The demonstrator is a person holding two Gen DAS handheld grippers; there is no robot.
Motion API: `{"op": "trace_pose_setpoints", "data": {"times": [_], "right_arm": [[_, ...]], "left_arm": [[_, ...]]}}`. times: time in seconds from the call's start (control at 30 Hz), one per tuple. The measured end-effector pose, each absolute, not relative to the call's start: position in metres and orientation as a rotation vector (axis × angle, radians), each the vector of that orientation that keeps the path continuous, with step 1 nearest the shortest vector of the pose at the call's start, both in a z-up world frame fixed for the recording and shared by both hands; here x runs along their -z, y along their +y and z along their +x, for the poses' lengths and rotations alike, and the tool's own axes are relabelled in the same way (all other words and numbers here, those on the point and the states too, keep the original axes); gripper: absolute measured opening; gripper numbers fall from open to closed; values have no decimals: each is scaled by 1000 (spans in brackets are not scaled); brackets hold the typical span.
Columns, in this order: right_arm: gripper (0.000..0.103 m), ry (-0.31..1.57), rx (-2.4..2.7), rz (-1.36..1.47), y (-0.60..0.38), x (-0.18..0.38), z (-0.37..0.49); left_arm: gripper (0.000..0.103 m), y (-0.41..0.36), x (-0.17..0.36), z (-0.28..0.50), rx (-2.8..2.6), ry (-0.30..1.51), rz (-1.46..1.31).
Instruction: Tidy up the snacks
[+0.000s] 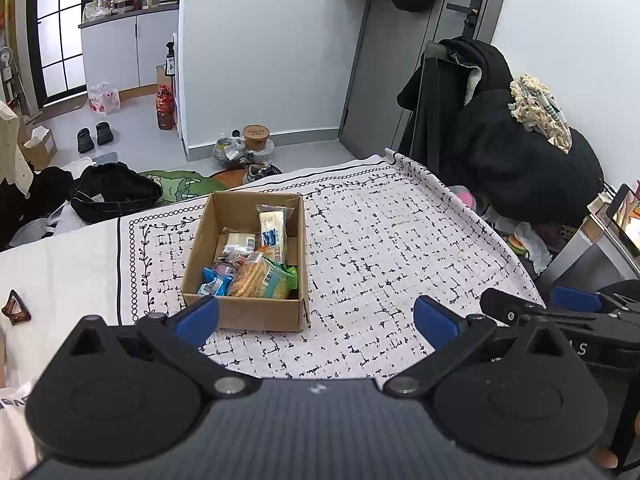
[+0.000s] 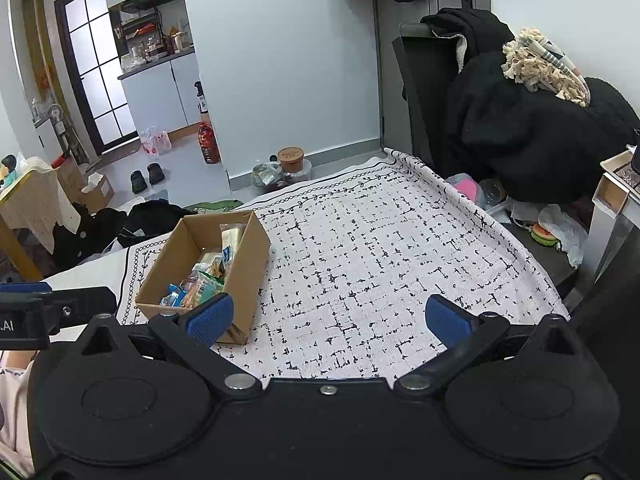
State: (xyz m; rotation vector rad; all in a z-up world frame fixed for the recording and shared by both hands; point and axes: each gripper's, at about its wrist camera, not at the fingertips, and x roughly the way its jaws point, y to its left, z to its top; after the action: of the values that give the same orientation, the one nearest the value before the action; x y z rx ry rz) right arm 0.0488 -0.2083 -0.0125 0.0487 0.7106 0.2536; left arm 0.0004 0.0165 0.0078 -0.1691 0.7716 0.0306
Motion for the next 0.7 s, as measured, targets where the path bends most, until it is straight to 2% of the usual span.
{"op": "trace_pose_setpoints", "data": {"times": [0.7], "right_arm": [[103,710,-254,37,-206,14,49]], "left_arm": [[103,18,-1,-4,-38,775,-162]]}}
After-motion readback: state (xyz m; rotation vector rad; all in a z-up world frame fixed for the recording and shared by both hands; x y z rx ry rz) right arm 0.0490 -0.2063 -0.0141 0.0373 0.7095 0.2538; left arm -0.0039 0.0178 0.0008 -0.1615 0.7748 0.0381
